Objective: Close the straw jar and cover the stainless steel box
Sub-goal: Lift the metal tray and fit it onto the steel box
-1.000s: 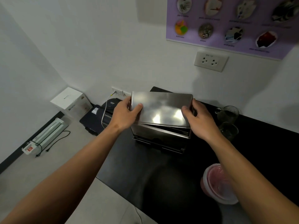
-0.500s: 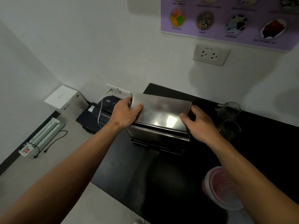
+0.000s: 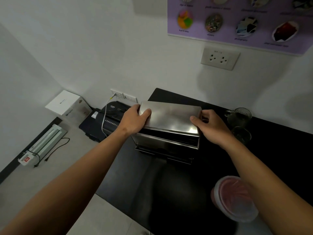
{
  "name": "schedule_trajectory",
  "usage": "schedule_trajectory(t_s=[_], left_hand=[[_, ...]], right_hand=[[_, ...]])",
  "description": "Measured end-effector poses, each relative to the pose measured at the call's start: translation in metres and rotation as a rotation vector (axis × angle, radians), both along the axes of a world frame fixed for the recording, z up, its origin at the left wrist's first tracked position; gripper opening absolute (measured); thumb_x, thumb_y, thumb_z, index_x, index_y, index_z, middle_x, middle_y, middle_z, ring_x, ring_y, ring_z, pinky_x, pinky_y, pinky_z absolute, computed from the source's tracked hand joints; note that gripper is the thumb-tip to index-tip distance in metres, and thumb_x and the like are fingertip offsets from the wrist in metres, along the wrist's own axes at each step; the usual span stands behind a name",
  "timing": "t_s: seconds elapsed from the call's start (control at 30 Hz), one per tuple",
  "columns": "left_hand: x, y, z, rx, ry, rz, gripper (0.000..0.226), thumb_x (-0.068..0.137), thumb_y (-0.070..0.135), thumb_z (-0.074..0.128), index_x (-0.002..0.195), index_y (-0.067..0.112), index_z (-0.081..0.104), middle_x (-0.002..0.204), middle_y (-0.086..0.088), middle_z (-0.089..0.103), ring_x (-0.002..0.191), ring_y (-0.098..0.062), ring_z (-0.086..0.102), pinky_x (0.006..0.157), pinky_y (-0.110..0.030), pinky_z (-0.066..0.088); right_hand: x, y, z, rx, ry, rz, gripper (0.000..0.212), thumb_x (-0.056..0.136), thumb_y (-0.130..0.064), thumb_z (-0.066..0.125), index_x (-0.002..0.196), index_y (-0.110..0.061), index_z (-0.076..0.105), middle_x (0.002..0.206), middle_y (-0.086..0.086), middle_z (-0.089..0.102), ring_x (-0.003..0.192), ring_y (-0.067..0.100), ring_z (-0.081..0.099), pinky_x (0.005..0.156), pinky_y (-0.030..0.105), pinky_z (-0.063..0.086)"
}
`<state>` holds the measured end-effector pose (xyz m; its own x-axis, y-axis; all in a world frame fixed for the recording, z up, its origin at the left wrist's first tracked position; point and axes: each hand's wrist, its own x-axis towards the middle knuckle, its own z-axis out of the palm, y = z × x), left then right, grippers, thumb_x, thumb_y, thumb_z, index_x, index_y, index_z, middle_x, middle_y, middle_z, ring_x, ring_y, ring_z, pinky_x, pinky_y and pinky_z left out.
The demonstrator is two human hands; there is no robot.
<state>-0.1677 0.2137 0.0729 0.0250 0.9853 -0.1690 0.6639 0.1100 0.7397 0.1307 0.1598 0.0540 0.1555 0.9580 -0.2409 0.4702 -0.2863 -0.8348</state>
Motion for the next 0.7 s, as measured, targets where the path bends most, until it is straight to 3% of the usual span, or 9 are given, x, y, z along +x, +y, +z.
schedule_trajectory(t_s=[0.1, 0.23, 0.33, 0.4, 0.47, 0.57, 0.7], left_hand=[[0.001, -0.002, 0.002, -0.015, 0.014, -0.005, 0.062, 0.088, 0.058, 0.051, 0.134, 0.018, 0.064, 0.118, 0.005, 0.071, 0.107, -0.019, 0.067, 0.090, -0.033, 0.049], [-0.002, -0.005, 0.004, -0.022, 0.022, -0.020, 0.053, 0.093, 0.055, 0.052, 0.131, 0.020, 0.064, 0.116, 0.005, 0.071, 0.108, -0.020, 0.067, 0.091, -0.035, 0.050], [-0.006, -0.008, 0.005, -0.014, 0.015, -0.029, 0.051, 0.096, 0.054, 0.055, 0.134, 0.022, 0.065, 0.117, 0.006, 0.072, 0.108, -0.018, 0.068, 0.093, -0.035, 0.052], [-0.007, -0.011, 0.005, -0.005, 0.016, -0.031, 0.050, 0.097, 0.053, 0.056, 0.136, 0.023, 0.064, 0.120, 0.005, 0.073, 0.109, -0.018, 0.068, 0.096, -0.035, 0.053], [-0.007, -0.014, 0.006, 0.008, 0.017, -0.036, 0.046, 0.098, 0.051, 0.058, 0.134, 0.023, 0.066, 0.120, 0.005, 0.075, 0.109, -0.017, 0.069, 0.095, -0.034, 0.053], [-0.005, -0.018, 0.008, 0.012, 0.021, -0.048, 0.045, 0.101, 0.048, 0.059, 0.137, 0.021, 0.065, 0.123, 0.002, 0.074, 0.111, -0.019, 0.069, 0.099, -0.036, 0.055], [-0.004, -0.021, 0.010, 0.021, 0.049, -0.052, 0.046, 0.102, 0.047, 0.058, 0.138, 0.018, 0.065, 0.125, 0.000, 0.074, 0.111, -0.020, 0.069, 0.098, -0.035, 0.054]], right_hand=[[0.001, -0.002, 0.000, -0.002, 0.027, -0.006, 0.067, 0.087, -0.062, 0.071, 0.135, -0.019, 0.056, 0.135, -0.004, 0.062, 0.119, 0.014, 0.059, 0.093, 0.028, 0.042], [-0.003, -0.009, 0.002, -0.018, 0.017, -0.010, 0.075, 0.077, -0.073, 0.067, 0.132, -0.024, 0.056, 0.125, -0.009, 0.062, 0.103, 0.006, 0.060, 0.074, 0.017, 0.041], [-0.006, -0.014, 0.003, -0.015, -0.001, -0.019, 0.089, 0.066, -0.082, 0.061, 0.135, -0.027, 0.055, 0.118, -0.013, 0.061, 0.096, -0.003, 0.057, 0.069, 0.016, 0.039], [-0.006, -0.018, 0.001, -0.009, -0.011, -0.022, 0.089, 0.068, -0.081, 0.061, 0.139, -0.027, 0.052, 0.118, -0.012, 0.061, 0.094, -0.008, 0.054, 0.067, 0.015, 0.039], [-0.005, -0.021, -0.003, -0.005, -0.035, -0.020, 0.082, 0.077, -0.075, 0.064, 0.142, -0.026, 0.051, 0.121, -0.010, 0.061, 0.093, -0.006, 0.055, 0.067, 0.014, 0.038], [-0.005, -0.027, -0.007, -0.015, -0.045, -0.021, 0.074, 0.089, -0.067, 0.065, 0.147, -0.023, 0.048, 0.124, -0.008, 0.058, 0.100, 0.010, 0.059, 0.068, 0.014, 0.038], [-0.007, -0.033, -0.005, -0.004, -0.050, -0.021, 0.070, 0.094, -0.062, 0.063, 0.150, -0.023, 0.047, 0.126, -0.007, 0.057, 0.105, 0.013, 0.057, 0.068, 0.014, 0.038]])
